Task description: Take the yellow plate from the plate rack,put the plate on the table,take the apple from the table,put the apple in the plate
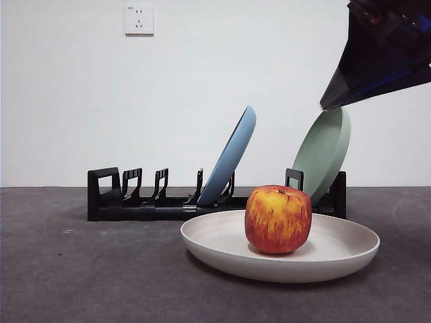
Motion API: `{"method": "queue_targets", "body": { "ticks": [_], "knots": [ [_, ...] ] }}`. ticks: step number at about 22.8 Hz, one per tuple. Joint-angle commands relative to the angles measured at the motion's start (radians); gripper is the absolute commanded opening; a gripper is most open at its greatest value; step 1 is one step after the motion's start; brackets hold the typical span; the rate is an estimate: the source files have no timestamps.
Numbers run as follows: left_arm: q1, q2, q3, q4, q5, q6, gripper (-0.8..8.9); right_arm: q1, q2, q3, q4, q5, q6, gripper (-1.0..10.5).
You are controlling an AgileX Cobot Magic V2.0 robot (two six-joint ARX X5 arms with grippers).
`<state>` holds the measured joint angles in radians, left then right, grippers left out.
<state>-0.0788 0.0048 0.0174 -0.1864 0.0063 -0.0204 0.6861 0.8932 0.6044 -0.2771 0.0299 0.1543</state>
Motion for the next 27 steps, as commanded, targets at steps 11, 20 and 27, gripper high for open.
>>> {"method": "queue_targets", "body": {
  "ticks": [11,20,27],
  "knots": [
    [0.002,-0.003,-0.014,0.002,-0.004,-0.01,-0.03,-0.026,-0.161,-0.012,-0.114,0.003,0.006,0.0],
    [0.002,-0.003,-0.014,0.002,-0.004,-0.01,-0.03,-0.491,-0.608,-0.021,-0.145,-0.006,-0.239,0.0],
    [0.002,-0.003,-0.014,0.002,-0.004,-0.01,-0.03,-0.594,-0.755,-0.156,-0.046,-0.137,-0.276,0.0]
  ]
}}
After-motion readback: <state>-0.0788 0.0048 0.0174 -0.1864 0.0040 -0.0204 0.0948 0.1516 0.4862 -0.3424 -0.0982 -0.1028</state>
